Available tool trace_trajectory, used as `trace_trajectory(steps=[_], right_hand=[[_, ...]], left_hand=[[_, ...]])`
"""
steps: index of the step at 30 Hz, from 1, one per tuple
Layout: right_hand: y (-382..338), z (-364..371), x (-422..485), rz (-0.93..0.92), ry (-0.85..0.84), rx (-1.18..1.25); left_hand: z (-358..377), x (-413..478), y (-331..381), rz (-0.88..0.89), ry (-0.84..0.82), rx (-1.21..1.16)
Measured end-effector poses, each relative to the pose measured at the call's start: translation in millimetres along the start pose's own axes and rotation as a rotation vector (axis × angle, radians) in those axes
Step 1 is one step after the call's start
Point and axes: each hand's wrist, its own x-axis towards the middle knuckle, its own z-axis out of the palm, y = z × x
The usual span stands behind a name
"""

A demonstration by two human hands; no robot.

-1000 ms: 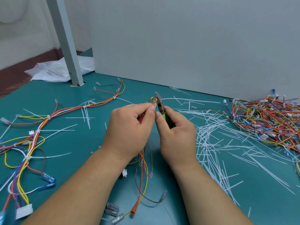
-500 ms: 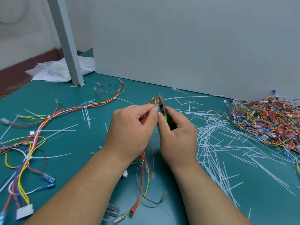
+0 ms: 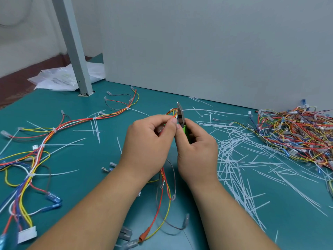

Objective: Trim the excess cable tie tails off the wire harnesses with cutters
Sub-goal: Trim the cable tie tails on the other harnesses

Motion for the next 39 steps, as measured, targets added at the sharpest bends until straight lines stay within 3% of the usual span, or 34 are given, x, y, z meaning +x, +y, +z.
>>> trace_trajectory(steps=[5, 16, 24, 34, 39], right_hand=[[-0.5, -0.4, 0.6, -0.003, 0.008, 0.007], [-1.2, -3.0, -0.2, -0.035, 0.044, -0.085], [-3.4, -2.4, -1.2, -0.054, 0.035, -0.086], [-1.6, -1.4, -2.6, -0.069, 0.005, -0.11], [2.5, 0.1, -1.1, -0.026, -0.005, -0.019]], left_hand=[[-1.7, 6.9, 5.4, -0.343, -0.149, -0.356], [-14.2, 14.7, 4.8, -0.684, -0.306, -0.796], [-13.7, 13.6, 4.8, -0.663, -0.366, -0.902], [-18.7, 14.3, 5.5, -0.642, -0.381, -0.729], [-10.9, 10.7, 8.2, -0.558, -0.289, -0.657]])
